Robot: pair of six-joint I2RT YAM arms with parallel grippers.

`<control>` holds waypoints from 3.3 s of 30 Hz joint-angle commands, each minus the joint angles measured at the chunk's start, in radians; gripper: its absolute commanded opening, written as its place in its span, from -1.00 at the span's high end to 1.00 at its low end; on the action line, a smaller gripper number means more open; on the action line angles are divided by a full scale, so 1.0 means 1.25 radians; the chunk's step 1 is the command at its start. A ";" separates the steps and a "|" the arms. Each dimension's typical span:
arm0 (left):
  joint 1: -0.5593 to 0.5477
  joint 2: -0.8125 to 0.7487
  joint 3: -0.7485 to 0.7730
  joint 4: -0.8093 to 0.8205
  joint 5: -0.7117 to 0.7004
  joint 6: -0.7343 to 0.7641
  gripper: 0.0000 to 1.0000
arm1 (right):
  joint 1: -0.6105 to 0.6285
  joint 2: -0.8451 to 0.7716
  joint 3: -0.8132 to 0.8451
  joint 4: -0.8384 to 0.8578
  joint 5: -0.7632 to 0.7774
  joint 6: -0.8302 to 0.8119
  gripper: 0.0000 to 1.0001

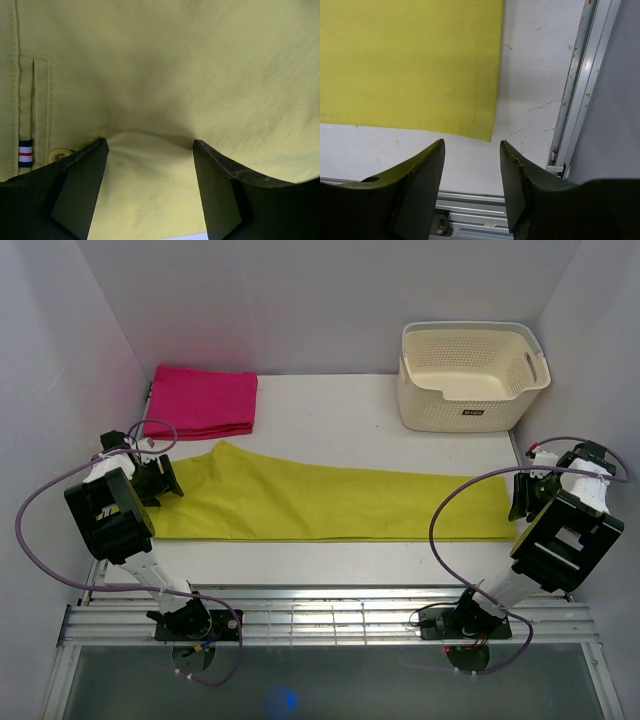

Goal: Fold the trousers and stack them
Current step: Fold the trousers

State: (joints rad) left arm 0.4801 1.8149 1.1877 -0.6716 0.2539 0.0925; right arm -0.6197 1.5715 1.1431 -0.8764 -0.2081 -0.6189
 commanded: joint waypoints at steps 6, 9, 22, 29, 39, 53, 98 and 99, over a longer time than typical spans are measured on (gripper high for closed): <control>0.001 -0.010 0.009 -0.032 0.018 -0.008 -0.64 | -0.025 0.063 -0.044 0.057 0.013 0.001 -0.18; 0.002 -0.014 0.018 -0.037 0.024 -0.008 -0.65 | -0.025 0.087 -0.059 0.097 0.008 0.020 -0.18; 0.002 -0.030 0.023 -0.038 0.044 -0.016 -0.67 | -0.014 0.201 -0.080 0.074 -0.115 0.082 0.53; 0.001 -0.049 0.038 -0.054 0.101 0.011 -0.76 | -0.032 0.104 -0.004 0.014 -0.099 0.034 0.84; -0.018 -0.241 -0.024 -0.043 0.204 0.115 -0.96 | -0.101 0.046 0.250 -0.159 -0.220 -0.109 0.85; -0.042 -0.160 -0.103 -0.078 0.147 0.092 -0.96 | 0.381 -0.110 0.085 0.096 -0.571 0.258 0.84; -0.042 -0.140 -0.209 -0.028 0.120 0.082 -0.96 | 1.001 0.177 0.024 0.761 -0.409 0.768 0.85; -0.042 -0.140 -0.209 -0.030 0.118 0.082 -0.96 | 1.006 0.179 0.028 0.764 -0.408 0.770 0.84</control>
State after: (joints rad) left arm 0.4282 1.6218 0.9756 -0.6758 0.4335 0.1967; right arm 0.6186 1.7905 1.1252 0.0246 -0.7086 0.3302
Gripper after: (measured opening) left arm 0.979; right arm 0.133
